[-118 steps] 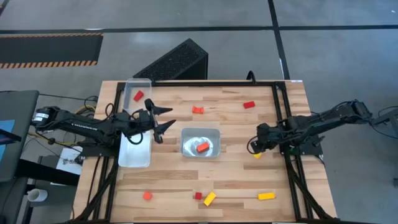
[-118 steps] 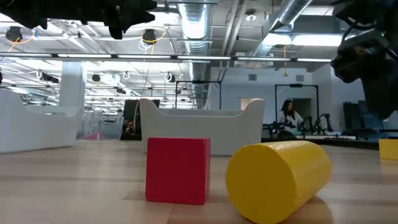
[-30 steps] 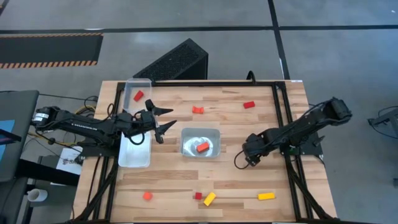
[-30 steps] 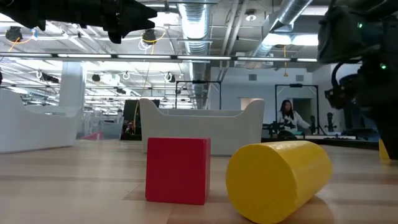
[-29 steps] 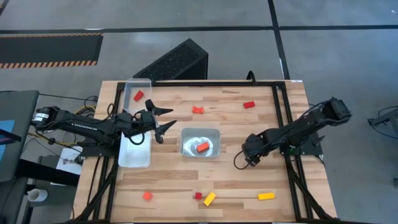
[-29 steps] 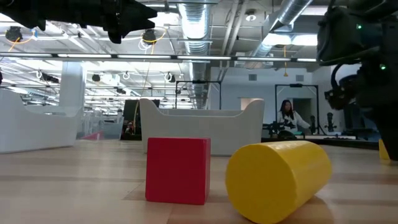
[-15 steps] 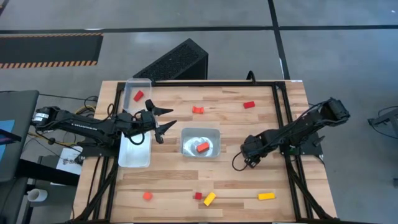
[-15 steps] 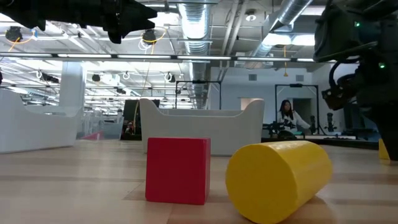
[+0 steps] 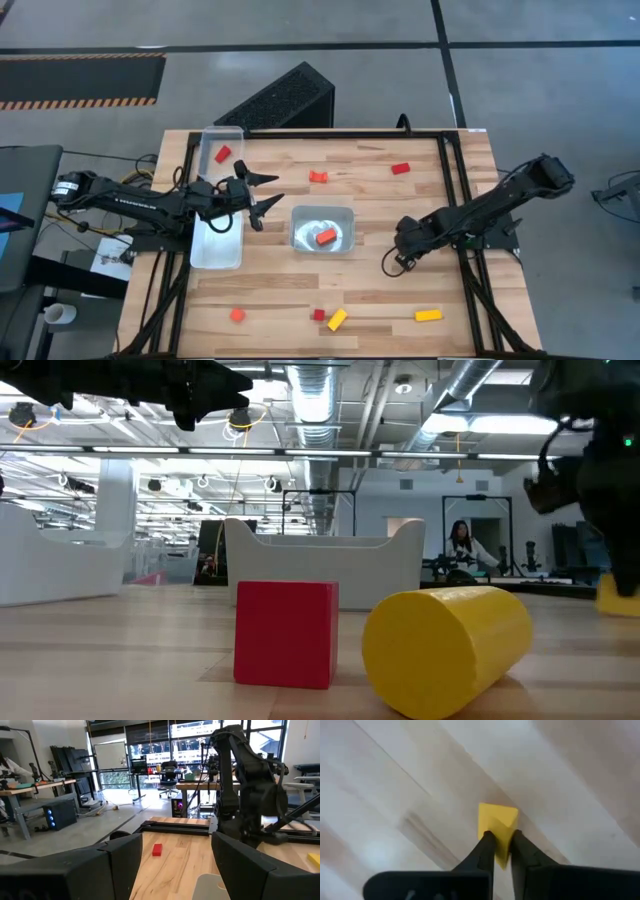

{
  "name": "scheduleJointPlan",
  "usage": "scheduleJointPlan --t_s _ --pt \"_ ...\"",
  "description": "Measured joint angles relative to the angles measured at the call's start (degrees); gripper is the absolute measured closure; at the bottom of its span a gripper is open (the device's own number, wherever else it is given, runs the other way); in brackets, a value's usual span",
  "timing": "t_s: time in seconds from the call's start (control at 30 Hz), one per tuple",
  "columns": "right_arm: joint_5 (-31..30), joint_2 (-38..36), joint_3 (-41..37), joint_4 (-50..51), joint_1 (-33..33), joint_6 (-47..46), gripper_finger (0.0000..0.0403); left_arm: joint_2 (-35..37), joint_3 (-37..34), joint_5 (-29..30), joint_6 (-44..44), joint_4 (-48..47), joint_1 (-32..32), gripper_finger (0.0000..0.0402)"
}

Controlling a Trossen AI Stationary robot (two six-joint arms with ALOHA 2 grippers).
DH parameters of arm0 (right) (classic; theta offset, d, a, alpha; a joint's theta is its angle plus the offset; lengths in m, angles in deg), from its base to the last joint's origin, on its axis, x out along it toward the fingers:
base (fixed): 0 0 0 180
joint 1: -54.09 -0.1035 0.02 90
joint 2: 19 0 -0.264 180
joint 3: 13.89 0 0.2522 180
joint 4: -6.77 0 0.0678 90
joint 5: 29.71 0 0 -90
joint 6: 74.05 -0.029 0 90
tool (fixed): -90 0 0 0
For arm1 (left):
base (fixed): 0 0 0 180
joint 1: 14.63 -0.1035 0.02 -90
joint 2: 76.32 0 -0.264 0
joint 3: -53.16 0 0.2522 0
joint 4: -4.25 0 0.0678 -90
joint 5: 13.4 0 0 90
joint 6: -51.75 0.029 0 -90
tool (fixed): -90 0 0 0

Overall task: Sort & place blocks by color
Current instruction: Put the top right yellow wooden block into the white bin

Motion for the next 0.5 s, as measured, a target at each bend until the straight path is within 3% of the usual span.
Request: scheduleJointPlan --t_s 0.3,0.5 --pt "-10.8 -11.1 0.2 -3.9 -1.8 -1.7 0.04 0.0 0.0 -1.6 -0.6 0.1 0.0 0.0173" --pt "-11.4 -11.4 0.2 -4.0 -1.7 -1.6 0.0401 0.0 0.0 -2.1 -0.7 0.1 0.0 0.0173"
